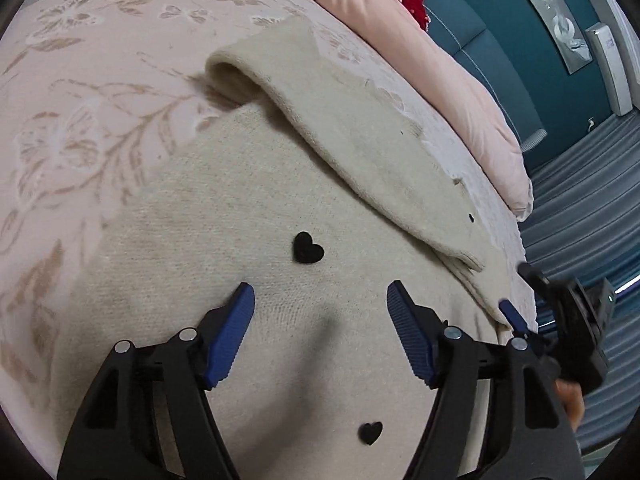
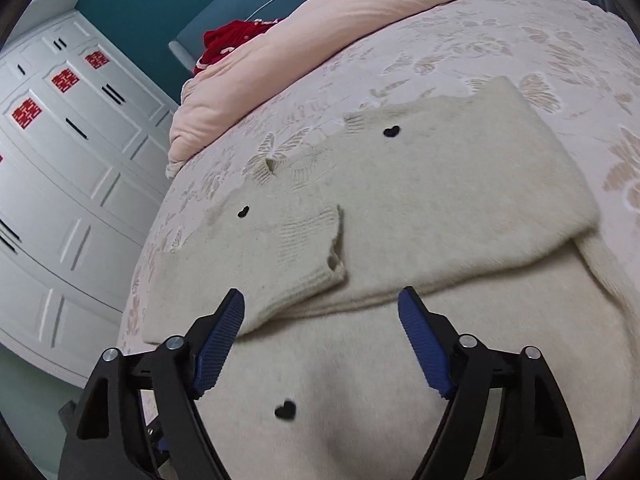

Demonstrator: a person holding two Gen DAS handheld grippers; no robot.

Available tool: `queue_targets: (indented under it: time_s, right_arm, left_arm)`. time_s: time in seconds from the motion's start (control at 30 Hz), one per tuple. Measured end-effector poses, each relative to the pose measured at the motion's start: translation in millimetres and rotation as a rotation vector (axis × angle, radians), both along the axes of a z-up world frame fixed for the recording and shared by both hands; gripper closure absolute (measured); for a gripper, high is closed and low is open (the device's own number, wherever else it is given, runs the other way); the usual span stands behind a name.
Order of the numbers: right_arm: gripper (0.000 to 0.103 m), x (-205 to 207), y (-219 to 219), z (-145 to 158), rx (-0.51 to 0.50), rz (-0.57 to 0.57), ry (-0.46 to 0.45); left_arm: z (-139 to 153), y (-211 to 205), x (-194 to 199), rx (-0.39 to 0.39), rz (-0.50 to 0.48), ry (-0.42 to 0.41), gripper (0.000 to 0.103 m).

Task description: Fold small clothes

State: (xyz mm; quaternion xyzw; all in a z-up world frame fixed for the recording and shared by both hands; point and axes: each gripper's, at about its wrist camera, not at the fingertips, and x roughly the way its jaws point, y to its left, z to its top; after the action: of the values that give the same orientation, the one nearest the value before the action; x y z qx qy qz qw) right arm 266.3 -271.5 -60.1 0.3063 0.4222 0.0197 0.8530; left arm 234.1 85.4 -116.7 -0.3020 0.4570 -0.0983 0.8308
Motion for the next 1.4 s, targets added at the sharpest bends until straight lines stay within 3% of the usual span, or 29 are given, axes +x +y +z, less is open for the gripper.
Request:
queue_targets:
  time_s: [0.1, 0.17, 0.23, 0.33, 0.5, 0.63, 0.67, 0.7, 0.77, 0.83, 0.9, 0.93, 1.0, 1.07, 1.1, 1.13, 1.2, 1.3, 1.33, 1.4]
  right_arm:
    - [0.045, 29.6, 13.0, -23.8, 0.036, -0.01, 0.068]
    - [0.051, 36.9, 20.1, -34.1, 0.016, -0.049, 0.092]
    - [0.094, 40.2, 30.3, -32.8, -0.01, -0.039, 0.074]
    - [0.094, 45.4, 40.9, -20.4, -0.005, 0.0, 0.031]
    - [0.095, 71.9, 52.1, 38.7, -0.016, 0.091, -0.08]
    - [0.095, 98.9, 58.5, 92.3, -0.041, 0.173, -0.145]
    - [0.095, 102.9, 60.4, 103.5, -0.058, 0.193, -0.159]
    - [0.095, 106.6, 60.3, 114.4, -0.068, 0.207, -0.175]
    - [0.095, 105.6, 52.2, 140.4, -0.07, 0.197, -0.235]
    - [0.095, 90.4, 30.9, 160.4, -0.059, 0.163, -0.307]
    - [0.096, 74.0, 2.9, 154.4, -0.087, 0.123, -0.323]
    - [0.096, 68.6, -10.3, 137.6, -0.123, 0.092, -0.282]
    - [0.096, 63.9, -38.7, 72.2, -0.163, 0.033, -0.105]
    - [0.096, 58.9, -64.4, 0.2, -0.173, -0.018, 0.101]
    - [0.096, 52.9, -74.4, -20.2, -0.151, -0.039, 0.154]
    - [0.096, 46.3, -81.9, -25.5, -0.091, -0.061, 0.133]
    - [0.096, 37.7, -88.9, -8.4, -0.003, -0.088, 0.032]
    - [0.096, 33.0, -80.9, 16.7, -0.061, -0.065, -0.09]
    - [0.096, 38.5, -78.6, 5.9, -0.091, -0.053, -0.049]
    - [0.096, 49.9, -81.2, -37.2, -0.098, -0.04, 0.119]
  left_arm:
    - [0.5, 1.5, -2.5, -0.014, 0.004, -0.017, 0.036]
    - [4.5, 7.8, -1.3, -0.069, 0.037, -0.013, 0.037]
    - [13.3, 14.9, 8.1, -0.125, 0.077, -0.028, 0.037]
    - [27.3, 27.1, 38.2, -0.198, 0.136, -0.041, 0.037]
    - [11.7, 53.8, 101.7, -0.32, 0.323, 0.092, 0.033]
    - [-3.9, 74.8, 123.7, -0.424, 0.475, 0.167, 0.035]
    - [-4.0, 76.4, 127.9, -0.43, 0.506, 0.176, 0.049]
    - [-3.9, 77.5, 131.4, -0.449, 0.513, 0.171, 0.073]
    - [-1.9, 81.1, 134.0, -0.473, 0.516, 0.171, 0.095]
    - [7.9, 80.1, 133.7, -0.425, 0.504, 0.132, 0.094]
    - [17.4, 69.3, 135.5, -0.327, 0.449, 0.092, 0.094]
    - [18.4, 61.2, 135.9, -0.264, 0.42, 0.088, 0.094]
    - [9.6, 47.1, 137.2, -0.176, 0.379, 0.102, 0.095]
    - [-6.3, 36.4, 131.8, -0.14, 0.361, 0.146, 0.095]
    - [-12.9, 32.7, 128.5, -0.139, 0.36, 0.161, 0.095]
    - [-15.2, 30.8, 123.8, -0.129, 0.362, 0.153, 0.095]
    - [-11.0, 25.4, 121.2, -0.066, 0.334, 0.119, 0.095]
    - [-10.8, 22.0, 121.6, -0.024, 0.308, 0.102, 0.095]
    - [-11.2, 21.2, 122.2, -0.013, 0.304, 0.099, 0.095]
    - [-10.6, 18.9, 122.0, 0.013, 0.298, 0.092, 0.095]
